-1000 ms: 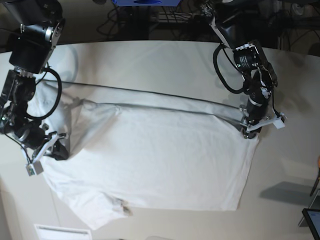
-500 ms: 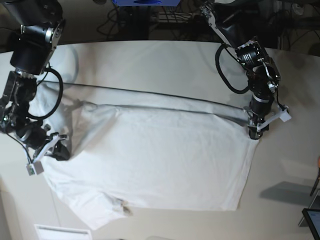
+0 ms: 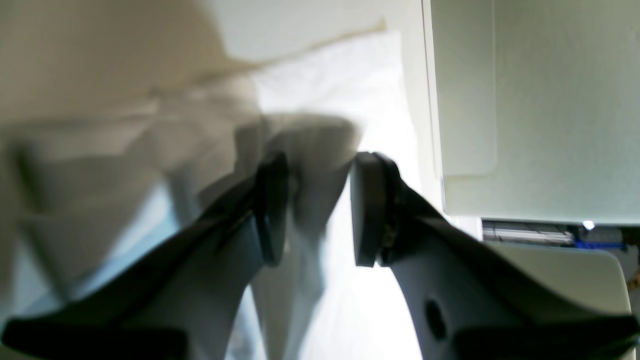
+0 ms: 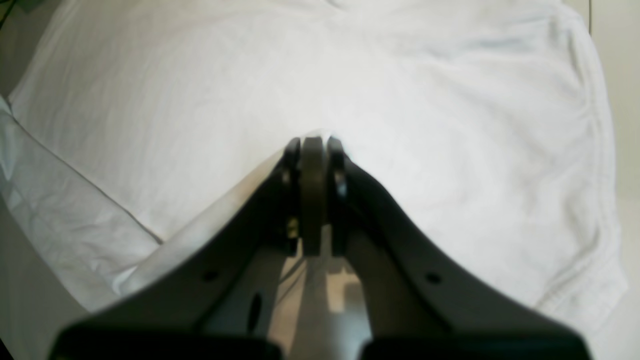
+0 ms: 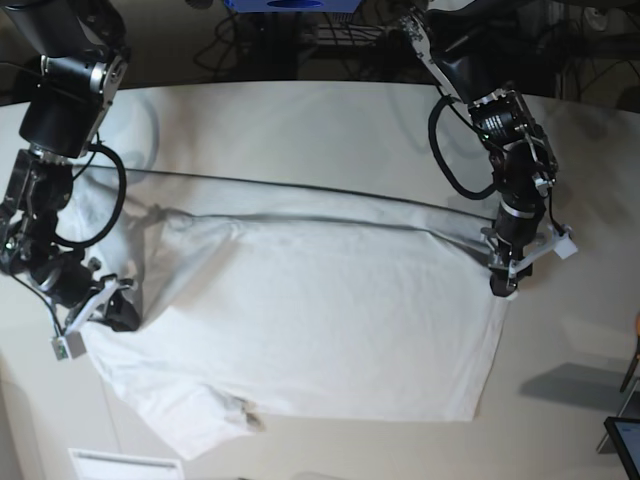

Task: Fold the T-shirt properly
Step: 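Carry the held edge with both grippers over the shirt body and lower, then open both grippers to release the folded edge and raise them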

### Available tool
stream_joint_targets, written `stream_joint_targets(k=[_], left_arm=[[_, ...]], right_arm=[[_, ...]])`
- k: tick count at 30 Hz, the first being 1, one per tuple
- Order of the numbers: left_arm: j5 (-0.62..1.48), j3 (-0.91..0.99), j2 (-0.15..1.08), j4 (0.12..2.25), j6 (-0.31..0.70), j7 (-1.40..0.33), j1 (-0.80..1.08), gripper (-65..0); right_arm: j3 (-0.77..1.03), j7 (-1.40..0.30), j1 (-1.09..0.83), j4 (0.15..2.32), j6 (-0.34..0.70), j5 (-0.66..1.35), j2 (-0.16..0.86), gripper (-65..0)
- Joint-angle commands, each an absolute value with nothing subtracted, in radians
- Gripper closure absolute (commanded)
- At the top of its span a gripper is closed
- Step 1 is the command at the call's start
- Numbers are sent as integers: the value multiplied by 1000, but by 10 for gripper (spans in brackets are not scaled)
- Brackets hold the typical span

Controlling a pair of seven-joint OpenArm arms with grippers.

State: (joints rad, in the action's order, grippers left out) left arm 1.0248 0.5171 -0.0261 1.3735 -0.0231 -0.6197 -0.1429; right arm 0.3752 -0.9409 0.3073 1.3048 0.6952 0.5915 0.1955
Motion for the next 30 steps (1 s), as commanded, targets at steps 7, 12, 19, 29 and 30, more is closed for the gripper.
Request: stream_joint_targets(k=[7, 12, 19, 29, 30], left_arm=[[1038, 535, -18, 1382, -4, -607, -206, -215], [1038, 558, -18, 1320, -4, -605, -242, -215], [1038, 581, -18, 1239, -4, -524, -265, -215], [1009, 573, -2, 1221, -4, -461, -298, -215], [1004, 573, -1, 1221, -4, -458, -298, -215]], right_arm=[[432, -914, 360, 1308, 698, 615, 208, -3], [440, -914, 381, 1254, 698, 611, 214, -3], [435, -866, 361, 1214, 698, 607, 216, -3], [440, -811, 346, 1210, 616, 608, 236, -1], [440, -799, 337, 1211, 601, 608, 237, -1]])
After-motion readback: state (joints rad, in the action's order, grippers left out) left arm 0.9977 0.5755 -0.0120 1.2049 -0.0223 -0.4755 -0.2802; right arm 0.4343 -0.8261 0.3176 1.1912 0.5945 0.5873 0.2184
